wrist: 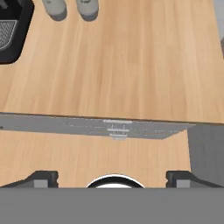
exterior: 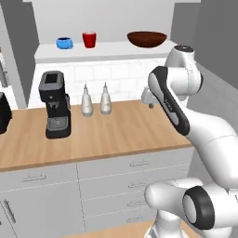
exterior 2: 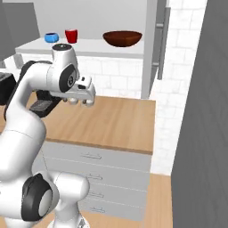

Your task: Gather all objects into one cabinet and sort the glasses and bowls to opposite sides.

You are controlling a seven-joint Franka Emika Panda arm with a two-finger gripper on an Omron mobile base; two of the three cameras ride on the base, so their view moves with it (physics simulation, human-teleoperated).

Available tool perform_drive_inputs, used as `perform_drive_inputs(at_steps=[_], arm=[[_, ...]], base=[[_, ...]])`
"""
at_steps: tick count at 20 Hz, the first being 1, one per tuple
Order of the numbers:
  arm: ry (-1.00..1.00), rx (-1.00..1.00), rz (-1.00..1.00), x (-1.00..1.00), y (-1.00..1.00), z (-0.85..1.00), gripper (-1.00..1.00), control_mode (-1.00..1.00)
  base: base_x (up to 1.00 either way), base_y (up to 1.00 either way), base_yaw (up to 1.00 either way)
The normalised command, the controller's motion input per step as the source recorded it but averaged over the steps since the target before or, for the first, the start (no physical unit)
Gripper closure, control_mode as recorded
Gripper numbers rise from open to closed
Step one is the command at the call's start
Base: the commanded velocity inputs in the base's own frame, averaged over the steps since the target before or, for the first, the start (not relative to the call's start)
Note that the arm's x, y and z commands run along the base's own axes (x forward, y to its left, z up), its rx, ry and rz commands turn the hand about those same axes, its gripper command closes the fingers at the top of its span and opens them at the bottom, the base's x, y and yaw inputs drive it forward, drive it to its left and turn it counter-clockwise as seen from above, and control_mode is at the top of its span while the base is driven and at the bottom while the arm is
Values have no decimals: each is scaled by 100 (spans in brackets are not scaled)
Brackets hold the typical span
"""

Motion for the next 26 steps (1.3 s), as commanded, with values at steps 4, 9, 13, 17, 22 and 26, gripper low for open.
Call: perform_drive_inputs(at_steps=[4,9,13,17,22,26], arm=[[0,0,0,0,0,0,-100,100],[0,0,0,0,0,0,-100,100],[0,0,0,0,0,0,-100,100],[0,0,0,0,0,0,-100,100],[0,0,0,0,0,0,-100,100],[0,0,0,0,0,0,-100,100]], base=[[-81,51,0],[-39,93,-1],[-18,100,-2],[-17,95,-2],[-20,98,0],[-10,100,0]])
